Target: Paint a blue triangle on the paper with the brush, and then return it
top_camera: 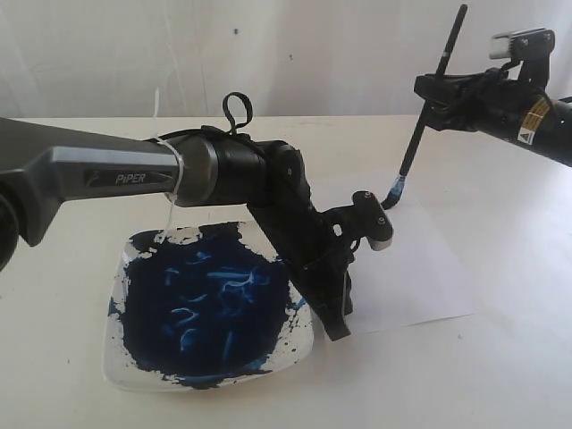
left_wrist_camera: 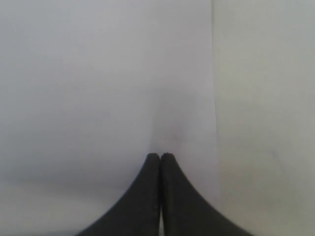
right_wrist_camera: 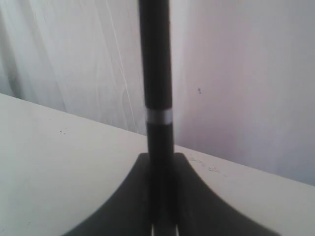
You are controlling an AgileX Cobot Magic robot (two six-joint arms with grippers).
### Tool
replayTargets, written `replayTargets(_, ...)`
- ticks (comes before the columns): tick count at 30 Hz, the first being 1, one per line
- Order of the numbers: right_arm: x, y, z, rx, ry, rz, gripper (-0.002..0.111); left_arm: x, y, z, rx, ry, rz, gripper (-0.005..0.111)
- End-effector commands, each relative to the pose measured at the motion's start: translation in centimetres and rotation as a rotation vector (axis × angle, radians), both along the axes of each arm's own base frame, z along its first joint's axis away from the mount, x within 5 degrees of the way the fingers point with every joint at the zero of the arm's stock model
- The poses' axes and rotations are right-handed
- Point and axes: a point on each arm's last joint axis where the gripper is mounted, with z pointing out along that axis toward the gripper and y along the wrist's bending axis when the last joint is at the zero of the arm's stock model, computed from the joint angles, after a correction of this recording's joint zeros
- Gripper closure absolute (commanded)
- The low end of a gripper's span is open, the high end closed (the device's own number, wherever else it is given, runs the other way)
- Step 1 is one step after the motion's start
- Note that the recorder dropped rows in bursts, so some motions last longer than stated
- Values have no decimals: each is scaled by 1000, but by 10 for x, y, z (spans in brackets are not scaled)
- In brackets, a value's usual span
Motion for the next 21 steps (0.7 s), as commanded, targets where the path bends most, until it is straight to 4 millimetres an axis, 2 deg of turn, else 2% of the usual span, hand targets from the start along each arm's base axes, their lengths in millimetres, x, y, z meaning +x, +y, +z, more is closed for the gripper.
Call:
replayTargets(1, -1, -3, 7, 26, -32, 18, 108, -3, -2, -3, 8, 16, -8, 107)
replayTargets(14, -23, 4, 51, 39, -93, 140, 108, -3, -2, -3, 8, 16, -8, 107)
replayTargets(18, -35, 5, 53, 83, -87, 150, 108, -3, -2, -3, 8, 16, -8, 107)
replayTargets(21, -43, 1, 43, 158, -34, 82, 108, -3, -2, -3, 8, 16, -8, 107)
